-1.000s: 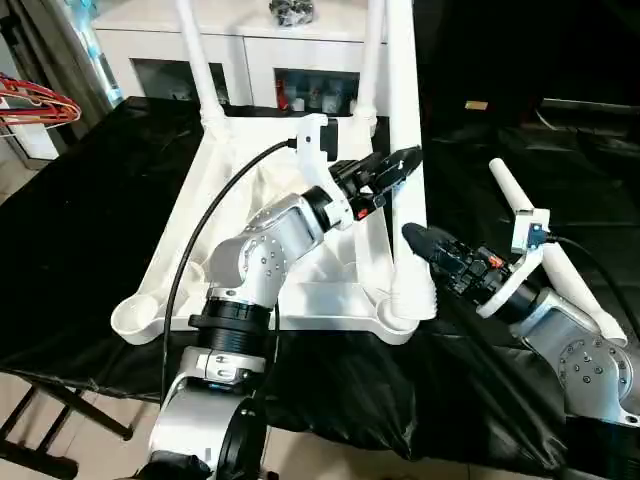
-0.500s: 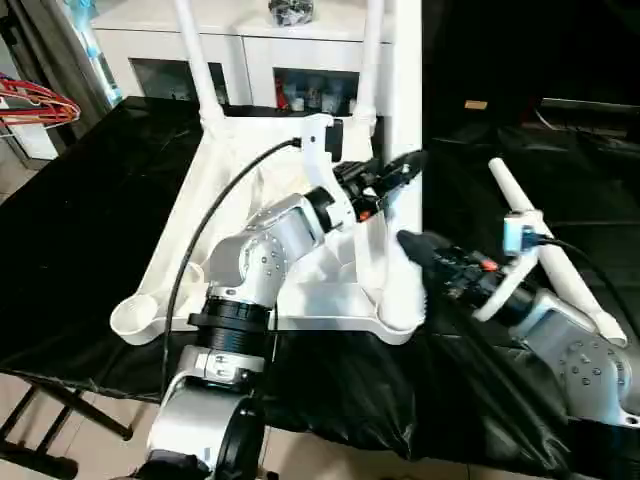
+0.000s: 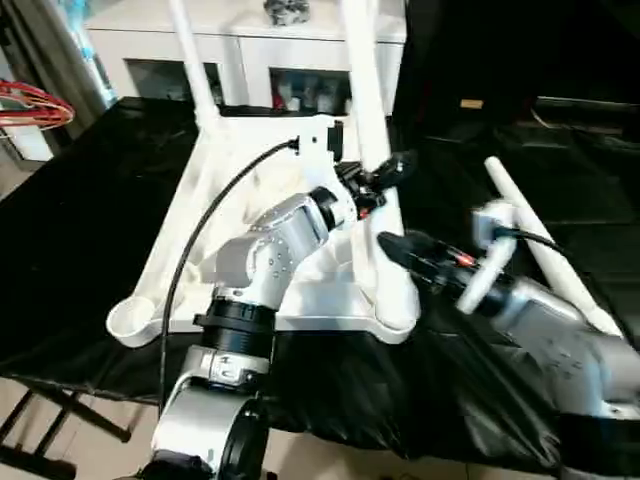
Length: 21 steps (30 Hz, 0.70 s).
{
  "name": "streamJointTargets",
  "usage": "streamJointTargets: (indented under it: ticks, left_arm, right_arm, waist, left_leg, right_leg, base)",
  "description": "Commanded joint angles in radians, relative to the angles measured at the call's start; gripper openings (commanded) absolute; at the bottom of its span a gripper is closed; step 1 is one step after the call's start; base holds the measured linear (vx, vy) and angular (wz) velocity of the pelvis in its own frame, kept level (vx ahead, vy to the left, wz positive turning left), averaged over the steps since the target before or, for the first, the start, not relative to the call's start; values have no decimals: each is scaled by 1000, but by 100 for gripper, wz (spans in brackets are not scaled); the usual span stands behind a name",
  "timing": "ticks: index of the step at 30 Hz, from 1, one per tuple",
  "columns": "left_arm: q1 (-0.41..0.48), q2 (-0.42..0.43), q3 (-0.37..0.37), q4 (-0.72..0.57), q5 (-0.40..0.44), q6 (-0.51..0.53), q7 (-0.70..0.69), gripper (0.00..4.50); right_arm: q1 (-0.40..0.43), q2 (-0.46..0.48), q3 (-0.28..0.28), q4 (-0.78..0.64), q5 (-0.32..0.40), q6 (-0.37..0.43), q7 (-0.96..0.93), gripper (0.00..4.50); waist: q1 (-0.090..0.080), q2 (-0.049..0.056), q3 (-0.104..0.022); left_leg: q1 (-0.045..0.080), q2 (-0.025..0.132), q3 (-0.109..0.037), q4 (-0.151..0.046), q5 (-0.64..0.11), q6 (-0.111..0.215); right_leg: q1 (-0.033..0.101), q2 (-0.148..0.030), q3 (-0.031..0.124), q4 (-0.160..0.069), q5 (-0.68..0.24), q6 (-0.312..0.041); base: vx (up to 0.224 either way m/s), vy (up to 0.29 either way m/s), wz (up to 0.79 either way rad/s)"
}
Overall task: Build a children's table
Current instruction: Pick table leg
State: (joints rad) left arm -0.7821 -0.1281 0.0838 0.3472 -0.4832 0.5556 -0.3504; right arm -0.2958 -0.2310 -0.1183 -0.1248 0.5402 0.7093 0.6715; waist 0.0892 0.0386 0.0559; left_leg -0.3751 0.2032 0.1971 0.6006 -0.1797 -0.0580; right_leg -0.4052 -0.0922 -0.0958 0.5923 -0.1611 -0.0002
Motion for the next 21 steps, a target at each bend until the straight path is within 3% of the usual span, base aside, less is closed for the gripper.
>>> streamJointTargets:
  ticks: [1, 6, 8, 12, 13, 14, 21]
  left_arm:
    - [-15, -9, 20, 4, 33, -34, 34, 203]
    - [-6, -9, 6, -16, 10, -41, -14, 190]
    - [-1, -2, -6, -23, 7, -43, -38, 189]
    - [17, 32, -47, -42, -13, -43, -159, 187]
    - [23, 60, -63, -54, -43, -24, -252, 186]
    - [23, 75, -71, -58, -52, -14, -291, 186]
    - [6, 142, -94, -81, -127, 33, -529, 186]
  right_arm:
    - [-19, 3, 22, -61, -9, -21, -14, 182]
    - [-22, -1, 47, -71, -9, -21, -14, 182]
    - [-23, -1, 44, -71, 5, -9, -8, 238]
    - [-26, -16, 33, -54, 23, 11, 6, 261]
    - [-23, -46, 35, -43, 38, 24, 45, 285]
    - [-20, -62, 38, -40, 46, 30, 69, 294]
    - [-11, -171, 77, -31, 107, 87, 258, 315]
  waist:
    - [1, -19, -73]
    - [2, -17, -76]
    - [2, -16, -76]
    - [1, -18, -75]
    - [2, -23, -74]
    - [4, -20, -75]
    - [6, -21, -75]
  left_leg:
    - [8, 17, -18, -66, -170, 35]
    - [6, 19, -18, -65, -146, 43]
    - [6, 20, -17, -65, -144, 48]
    - [6, 20, -16, -65, -145, 54]
    - [8, 19, -15, -65, -149, 53]
    - [7, 21, -15, -65, -146, 53]
    - [7, 23, -15, -63, -141, 58]
  right_leg:
    - [51, -50, 38, -93, -374, -97]
    - [53, -49, 41, -83, -298, -123]
    - [54, -50, 42, -81, -282, -138]
    - [55, -51, 43, -81, -290, -143]
    - [55, -52, 42, -82, -300, -143]
    - [55, -53, 44, -81, -302, -147]
    - [58, -55, 46, -74, -275, -172]
  base:
    - [0, 0, 0]
    - [0, 0, 0]
    - [0, 0, 0]
    - [0, 0, 0]
    - [0, 0, 0]
    - [0, 0, 0]
    - [0, 0, 0]
